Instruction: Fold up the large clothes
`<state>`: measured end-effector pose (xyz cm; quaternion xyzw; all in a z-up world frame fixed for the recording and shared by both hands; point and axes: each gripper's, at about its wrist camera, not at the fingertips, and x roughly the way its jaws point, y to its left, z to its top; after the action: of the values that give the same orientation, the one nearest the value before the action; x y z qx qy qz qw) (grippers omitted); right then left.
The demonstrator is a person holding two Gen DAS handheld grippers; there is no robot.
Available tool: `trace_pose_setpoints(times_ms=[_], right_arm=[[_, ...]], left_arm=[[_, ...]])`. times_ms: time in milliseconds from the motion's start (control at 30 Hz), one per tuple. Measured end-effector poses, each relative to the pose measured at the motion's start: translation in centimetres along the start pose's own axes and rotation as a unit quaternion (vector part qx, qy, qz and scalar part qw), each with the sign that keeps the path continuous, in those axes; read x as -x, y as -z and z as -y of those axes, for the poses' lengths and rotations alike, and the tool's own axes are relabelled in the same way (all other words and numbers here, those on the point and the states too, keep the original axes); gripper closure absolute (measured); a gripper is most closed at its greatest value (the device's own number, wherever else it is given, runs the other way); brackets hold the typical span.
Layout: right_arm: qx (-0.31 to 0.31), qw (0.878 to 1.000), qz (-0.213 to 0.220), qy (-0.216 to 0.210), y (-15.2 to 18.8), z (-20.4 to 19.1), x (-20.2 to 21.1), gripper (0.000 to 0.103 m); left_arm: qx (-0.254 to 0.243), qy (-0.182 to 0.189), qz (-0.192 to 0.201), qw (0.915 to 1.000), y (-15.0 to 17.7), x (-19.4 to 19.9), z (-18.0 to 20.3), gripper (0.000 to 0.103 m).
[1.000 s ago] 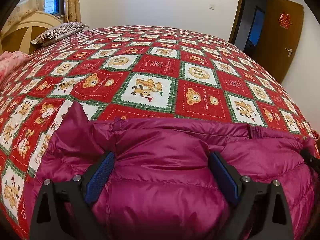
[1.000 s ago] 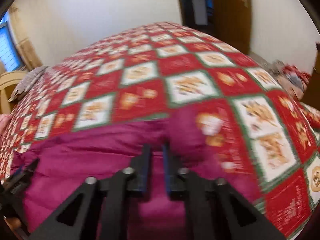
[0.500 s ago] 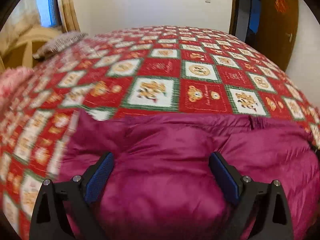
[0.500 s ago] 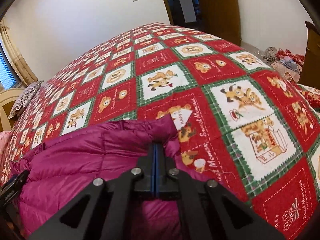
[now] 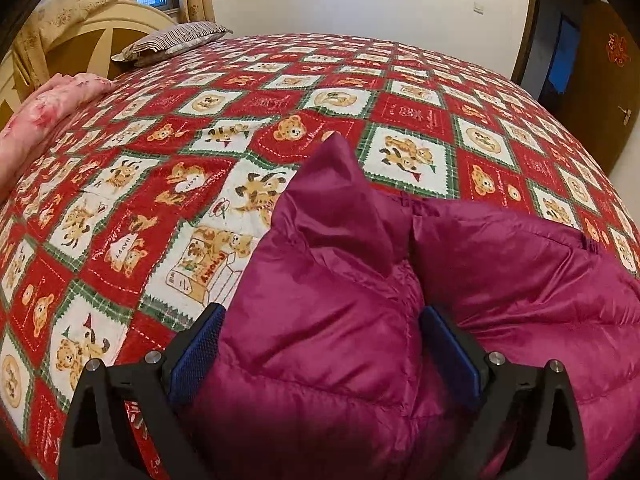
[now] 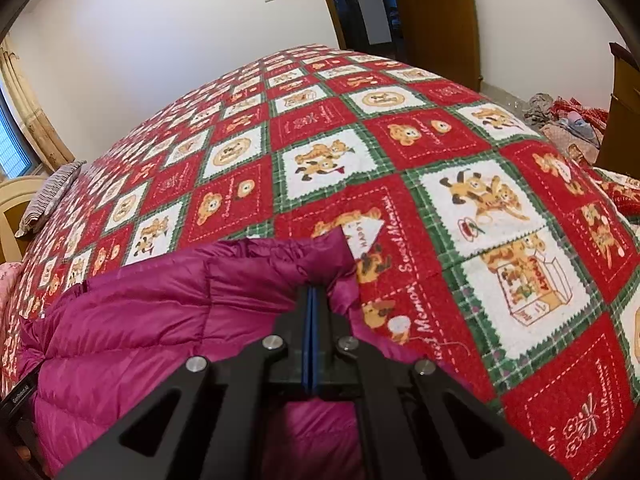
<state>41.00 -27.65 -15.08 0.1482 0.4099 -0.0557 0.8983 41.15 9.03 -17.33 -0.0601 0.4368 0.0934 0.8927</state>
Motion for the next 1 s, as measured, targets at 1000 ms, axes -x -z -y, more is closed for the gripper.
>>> trace_pose_setpoints(times_ms=[1000], right_arm=[[0.175, 0.98, 0.035, -0.093, 14.4, -15.7, 11.1, 0.088]], left_arm=[[0.105, 0.134, 0.034, 0.9847, 12.2, 11.4, -6.3, 0.005]])
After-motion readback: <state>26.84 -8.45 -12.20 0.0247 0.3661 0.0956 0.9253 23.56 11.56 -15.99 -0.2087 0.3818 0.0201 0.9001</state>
